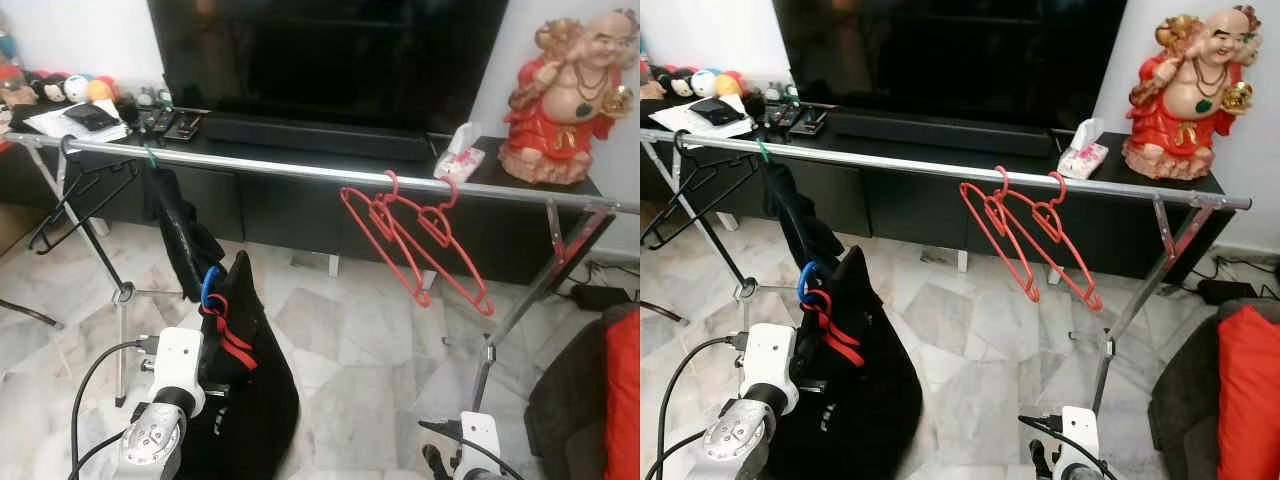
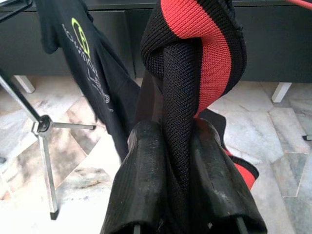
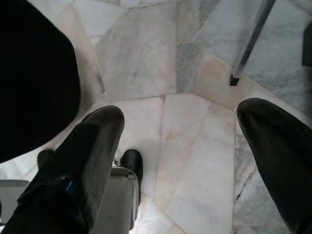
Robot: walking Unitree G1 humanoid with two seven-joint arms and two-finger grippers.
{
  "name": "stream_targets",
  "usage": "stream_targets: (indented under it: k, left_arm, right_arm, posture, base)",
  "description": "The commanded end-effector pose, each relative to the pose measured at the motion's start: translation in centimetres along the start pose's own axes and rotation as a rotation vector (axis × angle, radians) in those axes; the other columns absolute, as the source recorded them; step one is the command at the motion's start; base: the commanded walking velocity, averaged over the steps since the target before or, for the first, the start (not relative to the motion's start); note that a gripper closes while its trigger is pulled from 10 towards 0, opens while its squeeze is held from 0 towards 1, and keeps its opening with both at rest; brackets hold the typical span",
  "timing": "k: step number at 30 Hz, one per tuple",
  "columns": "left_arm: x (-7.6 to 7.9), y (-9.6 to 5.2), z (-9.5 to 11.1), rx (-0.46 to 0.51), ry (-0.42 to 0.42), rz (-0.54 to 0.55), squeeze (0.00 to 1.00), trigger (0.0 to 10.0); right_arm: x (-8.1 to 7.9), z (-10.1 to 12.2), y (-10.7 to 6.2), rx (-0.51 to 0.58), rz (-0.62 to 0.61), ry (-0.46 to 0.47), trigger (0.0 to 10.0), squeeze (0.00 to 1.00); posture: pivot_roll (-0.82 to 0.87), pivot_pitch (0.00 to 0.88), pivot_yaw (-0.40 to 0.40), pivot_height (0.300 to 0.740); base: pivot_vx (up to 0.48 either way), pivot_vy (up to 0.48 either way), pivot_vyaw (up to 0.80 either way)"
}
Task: Hang hanger
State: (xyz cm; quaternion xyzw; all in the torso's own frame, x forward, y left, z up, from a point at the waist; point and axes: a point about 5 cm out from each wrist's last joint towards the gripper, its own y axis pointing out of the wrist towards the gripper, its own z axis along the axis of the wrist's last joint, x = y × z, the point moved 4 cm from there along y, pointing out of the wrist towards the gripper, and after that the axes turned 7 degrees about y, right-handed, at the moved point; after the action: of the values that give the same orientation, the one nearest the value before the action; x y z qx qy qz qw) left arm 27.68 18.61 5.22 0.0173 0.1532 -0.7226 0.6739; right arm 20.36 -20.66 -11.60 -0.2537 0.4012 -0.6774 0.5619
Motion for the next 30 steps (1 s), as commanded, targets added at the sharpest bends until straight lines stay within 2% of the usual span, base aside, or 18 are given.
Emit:
stream_targets:
  k: [1,5,22,30]
  left_arm:
    - [-0.79,0.17,0.99,0.037,0.009,0.028,0.00,10.0]
    - [-1.39,0.31,1.20,0.046,-0.020,0.063,0.00,10.0]
    - [-0.80,0.43,1.69,0.066,0.001,0.007,0.00,10.0]
    - [-1.22,0.49,1.49,0.055,0.009,0.029,0.00,10.0]
  right_arm:
    - [-0.32,0.18,0.05,0.004,0.009,-0.008,10.0,0.00]
    - [-0.35,0.09,0.04,0.003,0.011,-0.011,10.0,0.00]
    - [-0.39,0.10,0.05,0.002,0.012,-0.010,10.0,0.00]
    - [-0.45,0.06,0.06,-0.004,0.018,-0.020,10.0,0.00]
  posture:
    - [-0.03,0.000,-0.050,0.740]
    - [-0.03,0.000,-0.049,0.740]
    - [-0.03,0.000,-0.050,0.740]
    - [-0.03,0.000,-0.050,0.740]
  base:
    - [0.000,0.000,0.00]
    - [0.000,0.000,0.00]
    - [0.000,0.000,0.00]
    - [0.270,0.000,0.00]
